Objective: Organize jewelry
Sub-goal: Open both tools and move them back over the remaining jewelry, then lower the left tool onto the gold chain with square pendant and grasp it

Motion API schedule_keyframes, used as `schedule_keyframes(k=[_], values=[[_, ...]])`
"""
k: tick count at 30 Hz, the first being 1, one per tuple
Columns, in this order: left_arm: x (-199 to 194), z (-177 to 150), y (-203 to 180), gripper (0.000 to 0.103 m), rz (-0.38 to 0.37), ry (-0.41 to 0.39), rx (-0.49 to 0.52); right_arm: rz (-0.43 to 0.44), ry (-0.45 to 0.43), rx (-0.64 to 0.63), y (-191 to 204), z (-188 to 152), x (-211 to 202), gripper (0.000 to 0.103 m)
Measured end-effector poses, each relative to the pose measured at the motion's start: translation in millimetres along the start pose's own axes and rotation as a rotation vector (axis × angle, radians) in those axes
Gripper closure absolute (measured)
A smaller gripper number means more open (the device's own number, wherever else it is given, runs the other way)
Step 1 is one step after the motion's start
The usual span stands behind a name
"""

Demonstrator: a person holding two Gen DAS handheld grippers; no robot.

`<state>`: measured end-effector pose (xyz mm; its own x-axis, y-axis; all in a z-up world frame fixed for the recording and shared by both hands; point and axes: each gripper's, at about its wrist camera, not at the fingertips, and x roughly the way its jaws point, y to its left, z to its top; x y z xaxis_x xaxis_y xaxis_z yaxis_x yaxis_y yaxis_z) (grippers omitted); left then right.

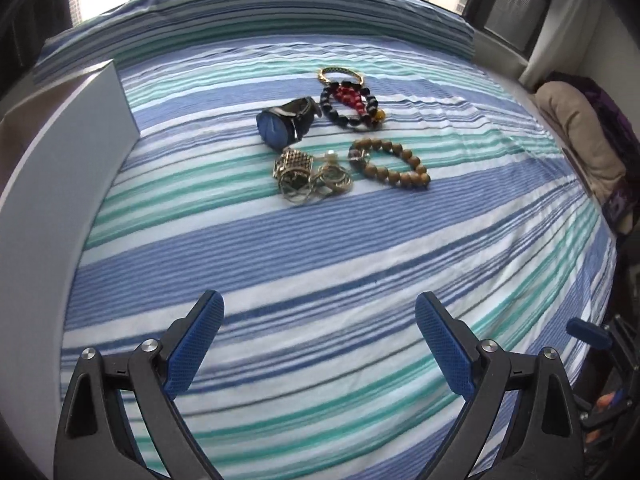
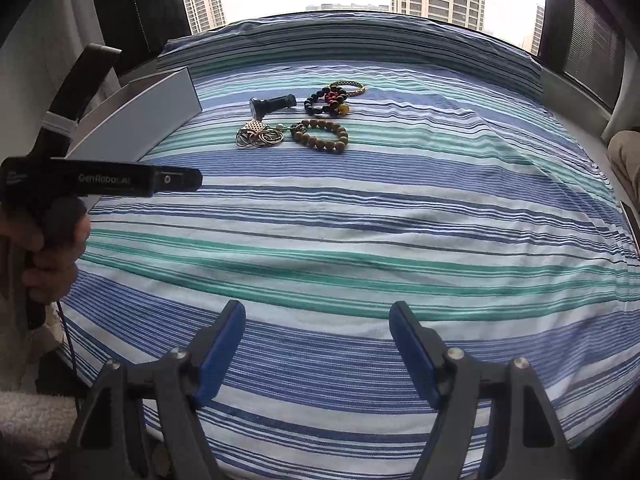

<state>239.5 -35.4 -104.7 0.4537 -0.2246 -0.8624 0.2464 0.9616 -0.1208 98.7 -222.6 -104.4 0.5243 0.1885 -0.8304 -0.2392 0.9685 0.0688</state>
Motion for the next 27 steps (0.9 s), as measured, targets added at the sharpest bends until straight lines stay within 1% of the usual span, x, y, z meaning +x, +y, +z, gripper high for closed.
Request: schedule_keyframes(k=[3,6,8,12,13,14,15,16,17,18,19,20,22,27], values=[[18,26,6,0.006,0.024,-0.032,0.052,-0.006,-0.006,0.014,-8,0,-1,0.027],[43,46,9,0.006,0.009,-0.011,0.078,-0.005,0.008,0.034,-15,-2,4,0.027],[58,54,5,0.006,0.005,-0.007,0.103,0.0,0.026,0.048,-19,-3,10,0.027],[79,63,-3,0.006,0.043,-0.028,0.162,0.001,0.035,0.061,-26,-2,16,0.027],[82,63,-4,0.009,0.052,-0.033,0.174,0.0,0.032,0.063,-28,-1,16,0.027],[84,63,-5,0.018,0.061,-0.036,0.183,0.0,0.029,0.065,-30,-1,15,0.027],[84,61,-5,0.024,0.046,-0.033,0.187,-0.001,0.026,0.067,-32,-1,15,0.027],[81,60,-4,0.036,0.031,-0.046,0.183,-0.002,0.023,0.071,-33,-1,15,0.027],[79,59,-4,0.048,0.035,-0.051,0.186,-0.004,0.022,0.075,-35,-1,15,0.027],[77,58,-4,0.052,0.037,-0.048,0.189,-0.005,0.023,0.08,-37,-1,16,0.027],[75,57,-4,0.065,0.031,-0.049,0.188,-0.005,0.025,0.087,-39,-1,17,0.027],[73,57,-3,0.068,0.031,-0.038,0.181,-0.005,0.027,0.095,-41,-2,19,0.027],[68,53,-3,0.068,0.044,-0.037,0.168,-0.004,0.033,0.105,-42,-3,20,0.027],[45,40,2,0.068,0.016,-0.063,0.092,-0.004,0.015,0.108,-42,-4,14,0.027]])
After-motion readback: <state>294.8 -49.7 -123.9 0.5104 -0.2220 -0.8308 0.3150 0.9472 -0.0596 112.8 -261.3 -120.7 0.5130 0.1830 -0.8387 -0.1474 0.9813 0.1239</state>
